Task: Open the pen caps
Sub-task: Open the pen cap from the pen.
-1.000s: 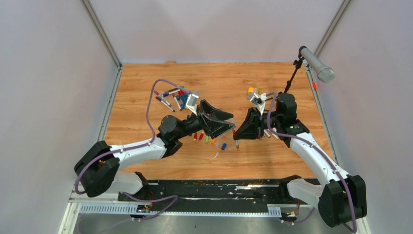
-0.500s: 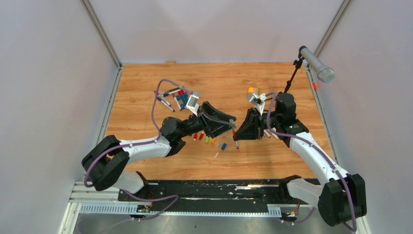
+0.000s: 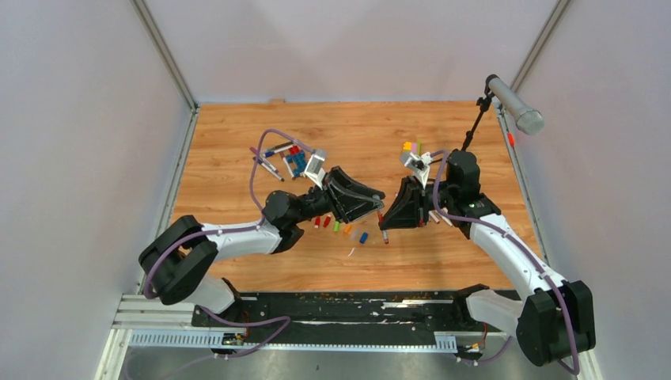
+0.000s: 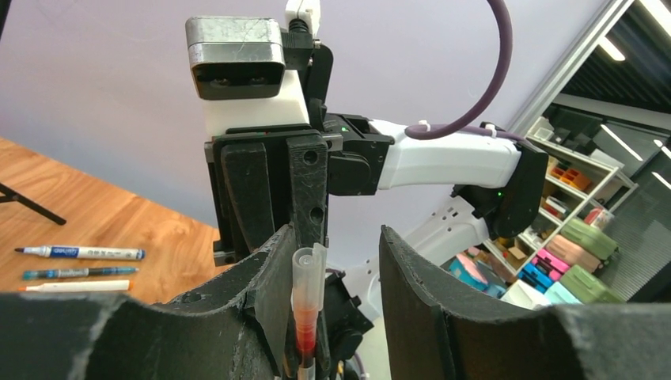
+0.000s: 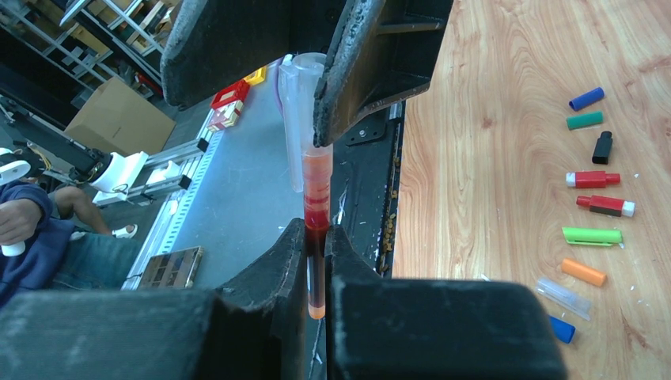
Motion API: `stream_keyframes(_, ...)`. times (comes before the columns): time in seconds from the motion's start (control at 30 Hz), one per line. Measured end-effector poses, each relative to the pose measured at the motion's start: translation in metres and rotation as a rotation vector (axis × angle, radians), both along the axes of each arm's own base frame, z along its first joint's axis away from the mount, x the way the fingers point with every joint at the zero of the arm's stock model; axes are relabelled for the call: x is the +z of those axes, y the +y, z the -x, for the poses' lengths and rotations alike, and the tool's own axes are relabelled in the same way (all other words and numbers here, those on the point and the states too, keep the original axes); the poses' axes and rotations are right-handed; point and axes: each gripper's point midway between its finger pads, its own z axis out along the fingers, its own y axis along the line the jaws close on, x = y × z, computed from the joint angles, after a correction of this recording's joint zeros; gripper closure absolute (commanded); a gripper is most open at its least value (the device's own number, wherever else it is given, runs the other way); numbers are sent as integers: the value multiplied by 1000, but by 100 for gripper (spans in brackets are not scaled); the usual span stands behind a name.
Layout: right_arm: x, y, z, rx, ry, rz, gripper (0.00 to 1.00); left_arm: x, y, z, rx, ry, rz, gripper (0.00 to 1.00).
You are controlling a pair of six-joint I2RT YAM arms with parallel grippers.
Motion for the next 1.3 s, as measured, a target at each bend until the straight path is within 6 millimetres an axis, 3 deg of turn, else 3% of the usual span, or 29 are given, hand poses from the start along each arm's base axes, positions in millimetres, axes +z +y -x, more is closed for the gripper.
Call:
stream_keyframes(0.4, 0, 0, 1, 4, 1, -1, 100, -7, -3, 2, -30, 11, -1, 59)
stream_keyframes(0.5, 1, 0, 2, 9, 1, -2, 100, -9, -4, 2, -38, 16, 0, 69)
stream_keyframes(0.67, 1, -1, 6, 28, 14, -3, 100, -12, -5, 0, -48, 22, 3, 98)
stream_keyframes(0.8, 1, -1, 7, 36, 24, -3, 100, -8, -9, 1, -87, -7, 2, 100)
stream_keyframes(0.93, 8, 0, 3, 26, -20, -13, 100, 3, -11, -11, -126, -53, -43, 100)
stream_keyframes(1.0, 11, 2, 0, 19, -39, -16, 100, 25, -8, -27, -97, -91, -22, 100)
stream_keyframes(1.17, -2, 9, 8, 59, 15, 2, 100, 123, 31, -76, 94, -262, 147, 100)
stream_keyframes(1.3, -8, 12, 8, 54, 25, 11, 100, 156, 62, -90, 201, -310, 210, 100)
